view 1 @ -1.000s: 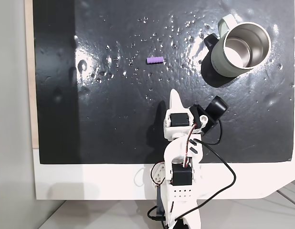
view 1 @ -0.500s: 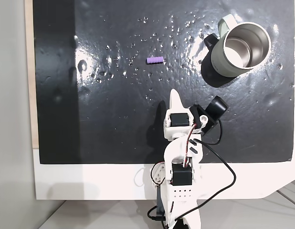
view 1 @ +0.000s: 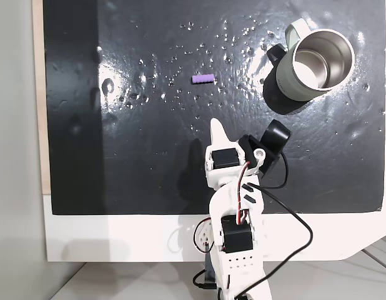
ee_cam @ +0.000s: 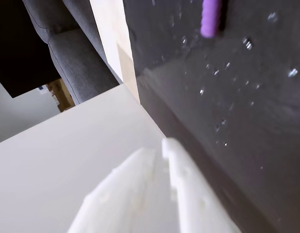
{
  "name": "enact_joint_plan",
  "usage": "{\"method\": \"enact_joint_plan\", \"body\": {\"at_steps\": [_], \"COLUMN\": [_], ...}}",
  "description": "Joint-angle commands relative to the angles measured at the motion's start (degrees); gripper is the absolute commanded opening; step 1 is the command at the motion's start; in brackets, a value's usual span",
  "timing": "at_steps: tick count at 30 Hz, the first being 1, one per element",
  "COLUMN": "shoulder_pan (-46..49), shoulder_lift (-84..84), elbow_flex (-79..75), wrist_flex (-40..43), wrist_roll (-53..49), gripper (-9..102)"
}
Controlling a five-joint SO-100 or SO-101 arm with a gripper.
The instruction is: Grasp a pengrip and put it in the cup.
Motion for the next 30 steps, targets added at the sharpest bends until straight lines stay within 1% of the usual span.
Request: {"method": "enact_joint_plan", "body": {"at_steps": [1, 6, 8, 11, 16, 19, 22, 26, 30], "shoulder_pan": [-3.60, -4.31, -3.87, -4.48, -5.80, -5.80, -6.33, -6.94, -5.89], "shoulder_lift": [-9.58, -24.79, -30.76, -38.94, -52.82, -58.54, -63.72, -72.42, -79.72], "elbow_flex": [-17.67, -36.04, -43.07, -51.50, -66.45, -71.46, -75.67, -84.37, -91.05], "wrist_flex": [4.83, 13.27, 18.28, 23.12, 34.54, 38.23, 40.69, 46.49, 49.83], "wrist_roll": [0.18, 0.44, -0.62, 2.90, 5.36, 6.06, 6.24, 8.17, 8.53], "gripper": [0, 0, 0, 0, 13, 18, 20, 20, 20]}}
